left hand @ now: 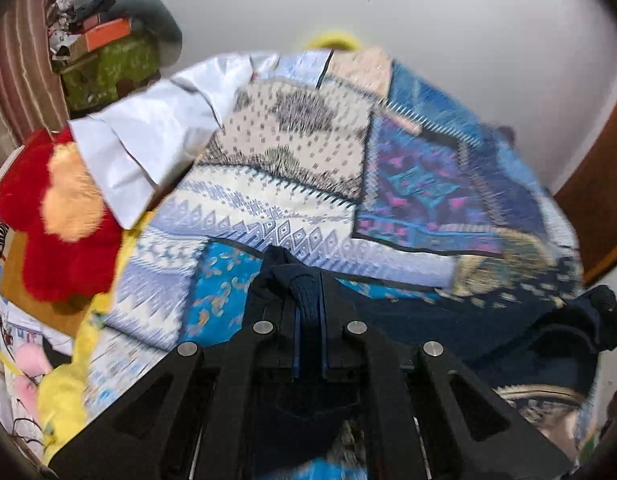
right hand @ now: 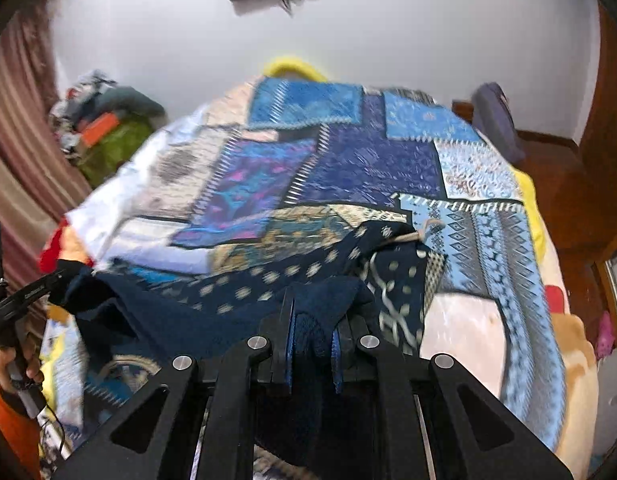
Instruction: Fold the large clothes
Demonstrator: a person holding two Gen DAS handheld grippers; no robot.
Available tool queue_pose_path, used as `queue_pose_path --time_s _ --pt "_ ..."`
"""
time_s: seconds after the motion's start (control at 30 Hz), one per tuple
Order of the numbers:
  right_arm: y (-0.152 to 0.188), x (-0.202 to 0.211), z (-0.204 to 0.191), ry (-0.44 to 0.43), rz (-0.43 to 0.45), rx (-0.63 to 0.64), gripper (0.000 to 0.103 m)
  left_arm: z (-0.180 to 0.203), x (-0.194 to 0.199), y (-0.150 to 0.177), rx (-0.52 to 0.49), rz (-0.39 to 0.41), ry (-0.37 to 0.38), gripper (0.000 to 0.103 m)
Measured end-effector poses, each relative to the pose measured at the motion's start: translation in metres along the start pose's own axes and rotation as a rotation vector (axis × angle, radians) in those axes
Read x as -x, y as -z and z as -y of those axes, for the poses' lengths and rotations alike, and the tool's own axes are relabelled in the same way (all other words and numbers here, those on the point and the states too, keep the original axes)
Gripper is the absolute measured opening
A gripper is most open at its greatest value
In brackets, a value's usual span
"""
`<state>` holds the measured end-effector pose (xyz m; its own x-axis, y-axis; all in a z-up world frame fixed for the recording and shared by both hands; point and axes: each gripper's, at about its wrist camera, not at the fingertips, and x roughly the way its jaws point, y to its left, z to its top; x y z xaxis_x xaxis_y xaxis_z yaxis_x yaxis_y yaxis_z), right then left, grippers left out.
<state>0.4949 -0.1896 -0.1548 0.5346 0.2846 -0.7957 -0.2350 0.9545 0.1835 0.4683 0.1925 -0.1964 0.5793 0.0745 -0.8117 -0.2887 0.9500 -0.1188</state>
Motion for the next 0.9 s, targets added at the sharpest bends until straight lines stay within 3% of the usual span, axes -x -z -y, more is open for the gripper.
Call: queue_pose_path --time_s 0.13,0.3,0.43,0.47,0.5,0.53,0.57,0.73,0.8,0.87,0.9 --pt "-0.008 -0.055 0.020 0.018 -0.085 0.018 0.011 -0.001 -0.067 0.003 -0.025 -0.087 -0.118 0.011" --pt "-0.017 -0.069 0.063 -0.166 -0.155 -0.057 0.011 0.004 -0.094 0.012 -0.070 -0.087 -0.193 0.012" --pt "-0.024 -0.054 0.091 -0.231 -0.159 -0.104 0.012 0.008 -0.097 0.009 -0.110 -0.115 -0.228 0.012" --pt "-0.025 -0.048 0.095 -0.198 -0.153 -0.103 0.012 0.007 -0.098 0.007 -0.115 -0.127 -0.233 0.012" --pt "-0.028 -0.034 0.099 0.034 -0.095 -0.052 0.012 0.007 -0.096 0.003 -0.121 -0.140 -0.233 0.012" --pt "-0.031 -0.024 0.099 0.173 -0.058 -0.009 0.012 0.005 -0.090 -0.002 -0.130 -0.158 -0.216 0.012" --pt "-0.033 -0.013 0.103 0.259 -0.025 0.017 0.012 0.006 -0.085 -0.006 -0.136 -0.166 -0.207 0.013" --pt "-0.026 0.044 0.111 0.169 0.010 0.042 0.012 0.008 -0.026 -0.032 -0.153 -0.139 -0.114 0.019" --pt "-0.018 0.057 0.096 0.174 0.022 0.095 0.012 0.009 -0.010 -0.037 -0.151 -0.134 -0.099 0.031" --pt "-0.009 0.064 0.078 0.154 0.025 0.138 0.012 0.011 0.009 -0.040 -0.158 -0.068 -0.137 0.081" --pt "-0.002 0.066 0.067 0.133 0.022 0.155 0.012 0.012 0.023 -0.040 -0.171 0.001 -0.159 0.088"
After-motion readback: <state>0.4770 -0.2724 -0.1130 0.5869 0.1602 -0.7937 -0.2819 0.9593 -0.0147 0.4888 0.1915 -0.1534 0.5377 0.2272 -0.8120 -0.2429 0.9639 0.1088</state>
